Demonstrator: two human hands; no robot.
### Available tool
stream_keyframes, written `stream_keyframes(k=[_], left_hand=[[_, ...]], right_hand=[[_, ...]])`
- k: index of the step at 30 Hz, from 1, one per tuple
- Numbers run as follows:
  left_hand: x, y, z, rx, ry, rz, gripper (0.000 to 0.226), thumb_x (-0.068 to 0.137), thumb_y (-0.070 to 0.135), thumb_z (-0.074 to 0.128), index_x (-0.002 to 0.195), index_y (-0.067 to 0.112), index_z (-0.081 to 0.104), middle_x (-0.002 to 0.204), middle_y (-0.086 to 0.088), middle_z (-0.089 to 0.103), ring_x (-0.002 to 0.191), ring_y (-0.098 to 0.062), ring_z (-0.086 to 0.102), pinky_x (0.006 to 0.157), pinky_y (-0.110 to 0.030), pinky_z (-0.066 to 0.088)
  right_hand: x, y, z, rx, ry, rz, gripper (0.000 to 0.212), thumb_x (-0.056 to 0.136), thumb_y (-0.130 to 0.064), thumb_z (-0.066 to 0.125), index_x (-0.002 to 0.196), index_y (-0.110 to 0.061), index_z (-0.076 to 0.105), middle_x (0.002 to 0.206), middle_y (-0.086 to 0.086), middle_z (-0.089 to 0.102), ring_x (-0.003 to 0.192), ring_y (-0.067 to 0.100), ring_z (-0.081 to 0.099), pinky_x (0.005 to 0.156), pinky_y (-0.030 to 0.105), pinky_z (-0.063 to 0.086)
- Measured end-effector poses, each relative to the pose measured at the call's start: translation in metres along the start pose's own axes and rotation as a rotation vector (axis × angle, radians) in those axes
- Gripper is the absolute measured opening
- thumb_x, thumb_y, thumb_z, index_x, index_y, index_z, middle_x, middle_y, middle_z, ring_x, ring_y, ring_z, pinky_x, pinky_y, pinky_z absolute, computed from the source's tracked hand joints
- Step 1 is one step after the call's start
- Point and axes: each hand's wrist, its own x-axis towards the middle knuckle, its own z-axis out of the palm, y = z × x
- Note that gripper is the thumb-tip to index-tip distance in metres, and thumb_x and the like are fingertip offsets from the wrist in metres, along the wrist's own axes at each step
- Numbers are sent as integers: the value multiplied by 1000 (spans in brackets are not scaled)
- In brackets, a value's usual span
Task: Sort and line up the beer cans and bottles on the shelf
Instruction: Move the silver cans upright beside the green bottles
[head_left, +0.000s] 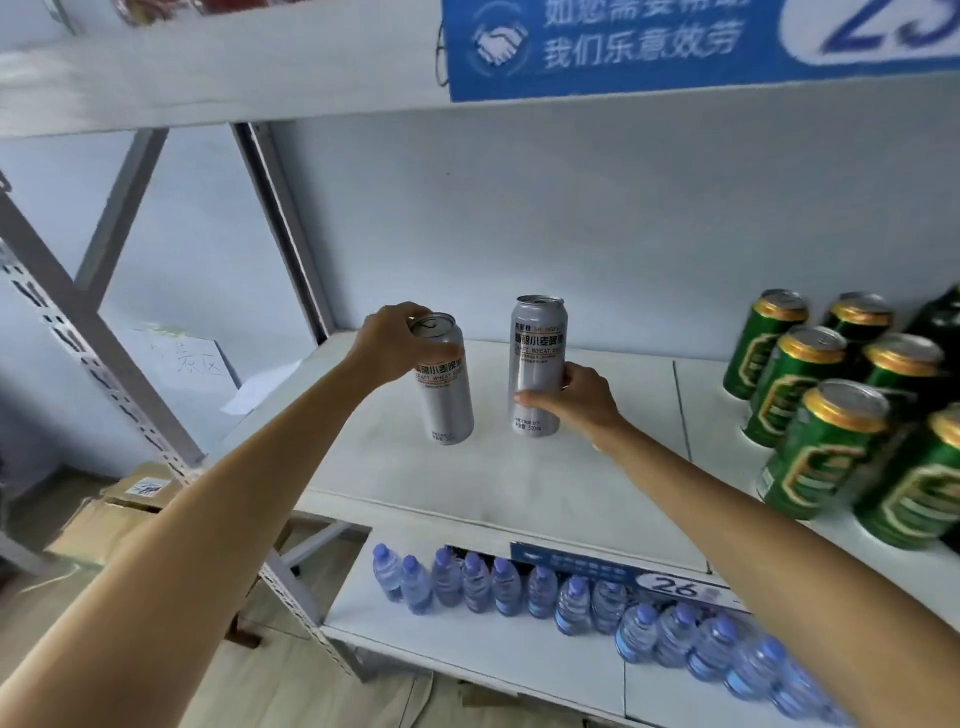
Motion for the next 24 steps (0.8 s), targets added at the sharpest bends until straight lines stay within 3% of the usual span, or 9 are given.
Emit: stream_keyframes(k=[4, 8, 13, 20, 24], left_hand=[[-36, 32, 20, 32, -41, 39, 54, 62, 38, 85, 110, 22, 67, 98, 3, 67, 95, -17, 63, 75, -29, 52], [-71, 67, 43, 58, -92, 101, 56, 61, 41, 85, 110, 24, 67, 100, 3, 67, 95, -16, 62, 76, -29, 52], [-112, 111, 81, 14, -198, 167, 54, 61, 39, 85, 110, 23, 67, 101, 2, 67, 96, -18, 63, 80, -34, 53], [-174, 197, 153, 35, -287, 257, 57, 62, 39, 85, 113, 23, 65, 104, 0, 68, 97, -21, 64, 83, -37, 56], [-207, 254, 206, 59, -304, 310, 65, 59, 43, 86, 117, 24, 62, 106, 1, 66, 97, -18, 62, 84, -34, 54]], right_hand=[[-47, 21, -35, 37, 27, -9, 68, 43, -59, 75, 102, -25, 69, 98, -5, 73, 92, 15, 69, 85, 42, 57], [-99, 41, -71, 49, 67, -4, 52, 56, -48, 80, 101, -25, 69, 99, -4, 72, 91, 13, 67, 81, 33, 55], [-160, 80, -121, 76, 121, 80, 67, 45, -51, 81, 105, -23, 70, 102, -5, 73, 92, 13, 69, 87, 38, 56], [-240, 139, -219, 106, 212, 151, 60, 51, -41, 85, 106, -21, 70, 103, -2, 74, 91, 14, 69, 86, 37, 56], [-272, 175, -288, 181, 254, 143, 50, 64, -25, 85, 110, -18, 68, 103, -1, 71, 87, 11, 67, 75, 26, 54]])
